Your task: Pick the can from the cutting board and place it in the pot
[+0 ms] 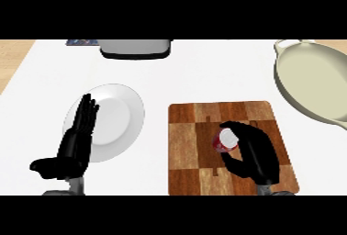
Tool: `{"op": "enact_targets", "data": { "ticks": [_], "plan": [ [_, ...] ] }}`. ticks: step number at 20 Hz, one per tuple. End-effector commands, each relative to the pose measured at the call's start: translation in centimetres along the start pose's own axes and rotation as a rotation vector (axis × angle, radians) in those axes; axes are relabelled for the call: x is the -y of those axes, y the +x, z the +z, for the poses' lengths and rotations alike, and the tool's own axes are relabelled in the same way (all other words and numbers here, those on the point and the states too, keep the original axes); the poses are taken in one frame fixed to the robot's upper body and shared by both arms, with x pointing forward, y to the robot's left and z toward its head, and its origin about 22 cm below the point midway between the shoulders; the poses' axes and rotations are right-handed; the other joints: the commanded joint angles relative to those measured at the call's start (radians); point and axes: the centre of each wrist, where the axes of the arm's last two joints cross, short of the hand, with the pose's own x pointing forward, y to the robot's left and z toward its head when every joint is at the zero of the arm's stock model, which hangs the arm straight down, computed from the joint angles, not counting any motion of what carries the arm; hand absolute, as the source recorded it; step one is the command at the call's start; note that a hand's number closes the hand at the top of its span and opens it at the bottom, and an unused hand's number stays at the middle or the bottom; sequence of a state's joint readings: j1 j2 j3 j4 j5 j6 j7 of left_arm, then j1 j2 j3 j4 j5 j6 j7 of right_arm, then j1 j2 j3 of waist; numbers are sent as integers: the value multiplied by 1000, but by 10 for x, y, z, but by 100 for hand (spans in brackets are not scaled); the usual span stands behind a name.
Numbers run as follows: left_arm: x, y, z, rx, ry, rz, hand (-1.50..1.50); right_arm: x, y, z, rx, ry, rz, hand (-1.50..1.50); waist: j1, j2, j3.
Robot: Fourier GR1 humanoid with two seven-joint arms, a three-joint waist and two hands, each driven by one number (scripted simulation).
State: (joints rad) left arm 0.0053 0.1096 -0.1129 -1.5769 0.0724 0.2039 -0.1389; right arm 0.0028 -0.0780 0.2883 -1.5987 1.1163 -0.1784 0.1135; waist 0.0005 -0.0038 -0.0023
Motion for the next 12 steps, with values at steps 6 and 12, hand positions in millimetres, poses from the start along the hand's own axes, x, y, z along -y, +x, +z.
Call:
{"op": "enact_targets", "data": {
  "ticks": [6, 12],
  "plan": [
    [-4, 14, -17, -8, 15, 11, 0, 9, 14, 10, 43, -58, 45, 150, -2, 3, 2],
    [5, 8, -10, 39, -22, 4, 0, 37, -63, -56, -662, -178, -3, 150, 27, 63, 1]
  ]
}}
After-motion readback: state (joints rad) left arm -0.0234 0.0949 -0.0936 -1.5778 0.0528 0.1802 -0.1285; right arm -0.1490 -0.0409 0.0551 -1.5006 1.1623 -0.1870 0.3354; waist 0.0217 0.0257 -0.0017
